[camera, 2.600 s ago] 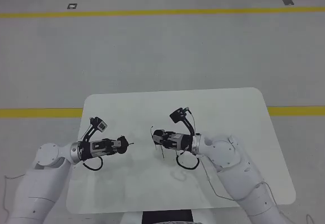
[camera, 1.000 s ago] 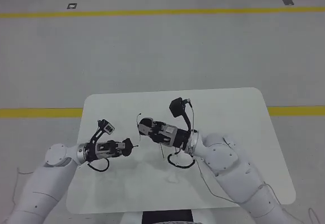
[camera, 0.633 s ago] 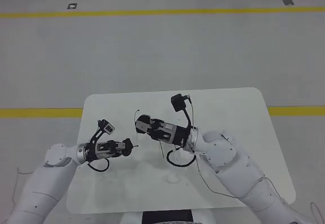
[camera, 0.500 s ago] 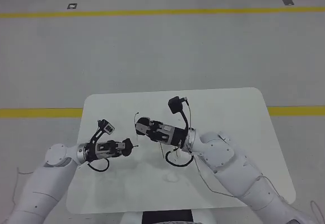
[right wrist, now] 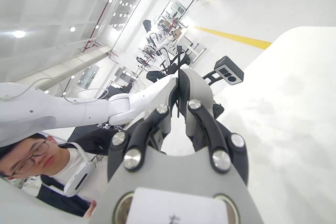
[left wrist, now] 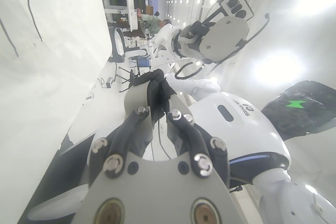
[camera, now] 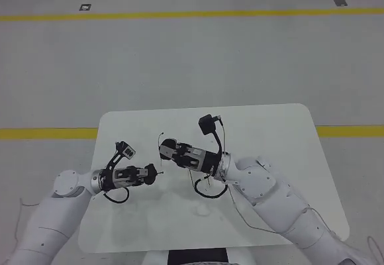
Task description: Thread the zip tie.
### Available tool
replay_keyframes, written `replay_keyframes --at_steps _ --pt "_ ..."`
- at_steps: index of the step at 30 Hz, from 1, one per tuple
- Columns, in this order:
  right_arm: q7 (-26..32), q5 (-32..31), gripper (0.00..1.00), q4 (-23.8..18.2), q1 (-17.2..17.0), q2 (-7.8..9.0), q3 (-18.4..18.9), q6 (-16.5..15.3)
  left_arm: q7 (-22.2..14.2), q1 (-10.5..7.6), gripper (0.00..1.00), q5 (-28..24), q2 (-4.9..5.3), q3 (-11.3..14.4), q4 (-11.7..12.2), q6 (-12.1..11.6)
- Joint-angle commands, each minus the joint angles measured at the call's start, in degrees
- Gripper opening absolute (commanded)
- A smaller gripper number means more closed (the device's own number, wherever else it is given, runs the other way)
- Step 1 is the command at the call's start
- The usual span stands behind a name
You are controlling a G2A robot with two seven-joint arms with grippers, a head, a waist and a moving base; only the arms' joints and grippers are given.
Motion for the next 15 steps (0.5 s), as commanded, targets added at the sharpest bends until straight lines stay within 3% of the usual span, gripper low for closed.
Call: replay_keyframes --at_steps 1,15 --pt "-0.82 -1.09 0.00 0.70 -0.18 0.04 0.41 0.32 0.00 0.00 0.00 0.00 0.00 0.00 0.00 0.00" --pt "-5.57 -3.65 0.00 -1.87 -0.76 1.18 1.76 0.00 0.00 0.00 0.00 0.00 0.00 0.00 0.00 0.00"
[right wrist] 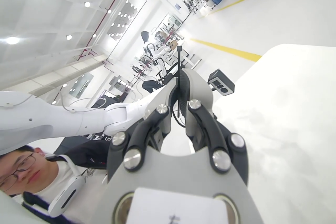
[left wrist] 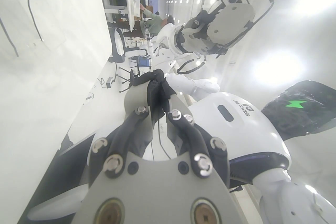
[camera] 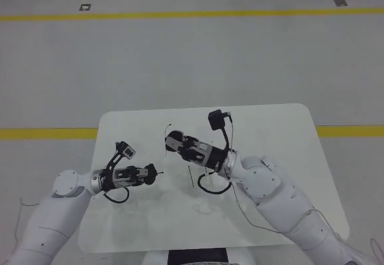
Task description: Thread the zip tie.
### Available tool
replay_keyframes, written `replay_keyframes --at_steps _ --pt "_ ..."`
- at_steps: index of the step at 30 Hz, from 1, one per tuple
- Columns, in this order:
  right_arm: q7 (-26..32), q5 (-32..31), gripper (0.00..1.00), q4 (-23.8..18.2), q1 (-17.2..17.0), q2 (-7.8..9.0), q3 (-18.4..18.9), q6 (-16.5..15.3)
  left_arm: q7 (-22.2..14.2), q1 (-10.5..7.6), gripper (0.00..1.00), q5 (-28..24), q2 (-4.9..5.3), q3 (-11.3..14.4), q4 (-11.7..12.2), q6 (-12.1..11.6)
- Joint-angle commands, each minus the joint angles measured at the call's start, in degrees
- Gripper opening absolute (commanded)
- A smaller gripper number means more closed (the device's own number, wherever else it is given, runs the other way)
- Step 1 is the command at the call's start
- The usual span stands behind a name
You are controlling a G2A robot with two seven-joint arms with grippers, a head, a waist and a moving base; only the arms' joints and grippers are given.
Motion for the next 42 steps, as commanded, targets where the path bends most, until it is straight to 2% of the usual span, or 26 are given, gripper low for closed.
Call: replay_keyframes --at_steps 1,9,15,22,35,42 --pt "-1.09 -1.64 0.00 -0.15 0.23 0.36 -0.33 0.00 0.00 0.00 0.00 0.00 0.00 0.00 0.00 0.00" --pt "-8.27 -7.18 0.00 0.62 1.29 2.60 -2.85 0.00 0.00 0.00 0.00 0.00 0.00 0.00 0.00 0.00" --pt "-17.23 -14.09 0.00 1.42 3.56 5.33 -8.76 0.00 0.00 0.00 0.00 0.00 0.00 0.00 0.00 0.00" --pt "-29.15 -20.25 0.00 3.41 8.31 9.15 -17.76 0.00 0.00 0.00 0.00 0.00 0.00 0.00 0.00 0.00" --pt "-29.67 -20.34 0.00 3.47 8.22 9.26 -17.96 0.20 0.00 0.00 0.00 0.00 0.00 0.00 0.00 0.00" --pt "-34.49 -28.24 0.00 4.70 7.64 9.09 -17.77 0.00 0.00 0.00 0.00 0.00 0.00 0.00 0.00 0.00"
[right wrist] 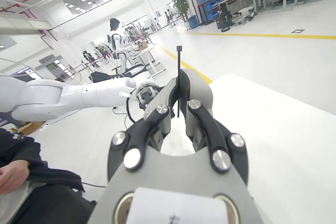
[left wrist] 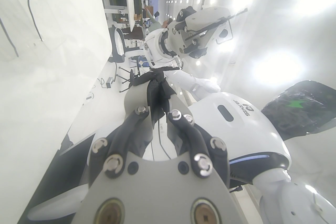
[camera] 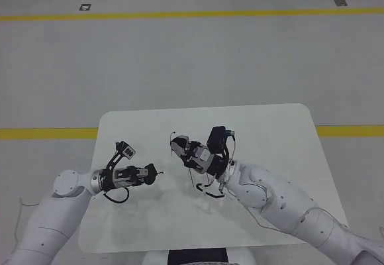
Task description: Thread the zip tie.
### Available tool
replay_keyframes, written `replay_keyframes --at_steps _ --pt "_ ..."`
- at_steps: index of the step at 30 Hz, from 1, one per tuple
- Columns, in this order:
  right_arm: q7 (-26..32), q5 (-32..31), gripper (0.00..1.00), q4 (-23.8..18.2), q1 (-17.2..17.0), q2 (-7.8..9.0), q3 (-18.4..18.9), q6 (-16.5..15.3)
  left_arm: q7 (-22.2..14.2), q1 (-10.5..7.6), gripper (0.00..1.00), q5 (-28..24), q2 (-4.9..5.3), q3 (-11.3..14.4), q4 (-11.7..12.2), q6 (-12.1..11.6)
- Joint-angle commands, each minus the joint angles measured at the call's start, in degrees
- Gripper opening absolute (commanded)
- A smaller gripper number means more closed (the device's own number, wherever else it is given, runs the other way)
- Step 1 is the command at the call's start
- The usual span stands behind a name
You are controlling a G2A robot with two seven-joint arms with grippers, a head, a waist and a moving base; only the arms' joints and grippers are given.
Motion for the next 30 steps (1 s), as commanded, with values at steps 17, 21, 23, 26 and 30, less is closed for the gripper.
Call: replay_keyframes --at_steps 17,21,23,26,30 --pt "-20.47 -14.40 0.00 5.78 6.72 2.12 -11.95 0.00 0.00 0.00 0.00 0.00 0.00 0.00 0.00 0.00" --pt "-22.55 -14.64 0.00 5.96 8.22 2.42 -14.92 0.00 0.00 0.00 0.00 0.00 0.00 0.00 0.00 0.00" --pt "-22.55 -14.64 0.00 5.96 8.22 2.42 -14.92 0.00 0.00 0.00 0.00 0.00 0.00 0.00 0.00 0.00" --pt "-22.55 -14.64 0.00 5.96 8.22 2.42 -14.92 0.00 0.00 0.00 0.00 0.00 0.00 0.00 0.00 0.00" --pt "-22.55 -14.64 0.00 5.96 8.22 2.42 -14.92 0.00 0.00 0.00 0.00 0.00 0.00 0.00 0.00 0.00"
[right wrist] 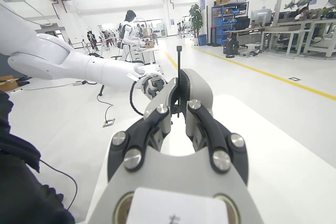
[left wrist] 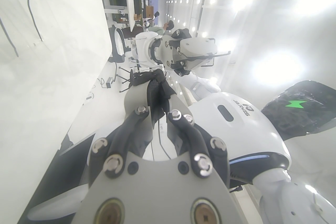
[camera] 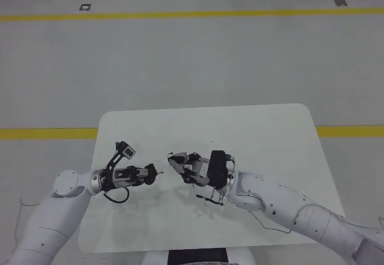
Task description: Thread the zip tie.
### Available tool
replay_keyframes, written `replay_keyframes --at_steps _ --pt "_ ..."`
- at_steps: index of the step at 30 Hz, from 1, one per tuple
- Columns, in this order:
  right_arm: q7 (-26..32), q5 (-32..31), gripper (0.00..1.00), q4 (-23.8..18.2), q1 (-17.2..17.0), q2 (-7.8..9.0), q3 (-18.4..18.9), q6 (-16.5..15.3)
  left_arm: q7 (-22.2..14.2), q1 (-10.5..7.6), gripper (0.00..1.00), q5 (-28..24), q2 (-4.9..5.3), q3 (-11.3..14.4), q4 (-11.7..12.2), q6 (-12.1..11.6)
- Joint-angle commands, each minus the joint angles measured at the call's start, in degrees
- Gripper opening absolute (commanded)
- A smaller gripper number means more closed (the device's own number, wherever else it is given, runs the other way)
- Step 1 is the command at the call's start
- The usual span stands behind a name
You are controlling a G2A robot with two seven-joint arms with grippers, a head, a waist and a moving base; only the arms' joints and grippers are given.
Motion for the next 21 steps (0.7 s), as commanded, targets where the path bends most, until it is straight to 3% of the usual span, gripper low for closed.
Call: replay_keyframes --at_steps 1,4,10,17,21 --pt "0.00 0.00 0.00 0.00 0.00 0.00 0.00 0.00 0.00 0.00 0.00 0.00 0.00 0.00 0.00 0.00" --pt "0.28 -0.18 0.00 -0.20 -0.17 -0.04 0.15 0.12 0.00 0.00 0.00 0.00 0.00 0.00 0.00 0.00" --pt "-0.17 -6.51 0.00 0.07 -1.46 -0.83 0.40 0.00 0.00 0.00 0.00 0.00 0.00 0.00 0.00 0.00" --pt "-8.46 -12.22 0.00 3.21 0.30 -2.42 -3.54 0.00 0.00 0.00 0.00 0.00 0.00 0.00 0.00 0.00" --pt "-8.76 -12.28 0.00 3.43 0.42 -2.49 -3.69 0.00 0.00 0.00 0.00 0.00 0.00 0.00 0.00 0.00"
